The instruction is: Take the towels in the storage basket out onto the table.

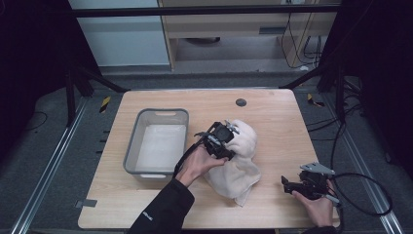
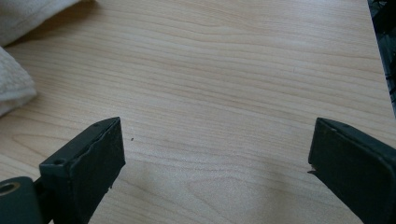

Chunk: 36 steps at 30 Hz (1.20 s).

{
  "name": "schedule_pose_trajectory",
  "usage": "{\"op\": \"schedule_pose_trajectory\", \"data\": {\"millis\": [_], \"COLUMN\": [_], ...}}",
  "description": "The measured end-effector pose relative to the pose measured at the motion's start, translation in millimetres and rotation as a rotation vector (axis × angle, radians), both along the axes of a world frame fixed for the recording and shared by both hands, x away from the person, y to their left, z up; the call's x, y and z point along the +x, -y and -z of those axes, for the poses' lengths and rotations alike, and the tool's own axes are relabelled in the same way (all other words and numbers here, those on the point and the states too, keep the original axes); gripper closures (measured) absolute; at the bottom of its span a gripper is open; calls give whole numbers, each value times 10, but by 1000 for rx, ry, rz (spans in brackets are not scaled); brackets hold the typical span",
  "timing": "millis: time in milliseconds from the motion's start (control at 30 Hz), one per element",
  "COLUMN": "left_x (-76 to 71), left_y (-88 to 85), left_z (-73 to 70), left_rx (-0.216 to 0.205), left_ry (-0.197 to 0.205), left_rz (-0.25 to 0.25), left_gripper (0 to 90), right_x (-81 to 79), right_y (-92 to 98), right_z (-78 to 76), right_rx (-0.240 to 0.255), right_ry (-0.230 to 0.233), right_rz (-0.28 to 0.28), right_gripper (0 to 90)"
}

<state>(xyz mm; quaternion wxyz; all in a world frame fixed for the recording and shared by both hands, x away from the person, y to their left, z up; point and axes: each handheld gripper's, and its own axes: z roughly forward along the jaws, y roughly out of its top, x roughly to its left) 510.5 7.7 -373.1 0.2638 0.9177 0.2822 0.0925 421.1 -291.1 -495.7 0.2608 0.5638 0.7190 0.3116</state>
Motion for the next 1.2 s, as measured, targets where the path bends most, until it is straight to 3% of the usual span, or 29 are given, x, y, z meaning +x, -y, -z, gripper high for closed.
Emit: {"op": "schedule_pose_trajectory", "data": {"millis": [133,300,633,800,1200], "left_x": [24,27,30,11,-109], "left_y": [32,52,88,65,-121], "left_z": [102,155,301,282,119], "left_rx": [2,-3,-29,-47,-93], "left_ry": [-17,-8,-2,16,69], "left_rz": [-3,-7,-1,3,14], "left_gripper": [560,521,318,247,212], "right_x": [1,3,3,2,0], "right_y": [-2,-2,2,2,6], "right_z": [4,5,9,10,9], "right_rx": [-2,-4,-7,-7,-4], "right_ry": [0,0,-1,1,6], "right_rz": [1,-1,-2,-4,2], "right_gripper": [36,35,31,30,29]}}
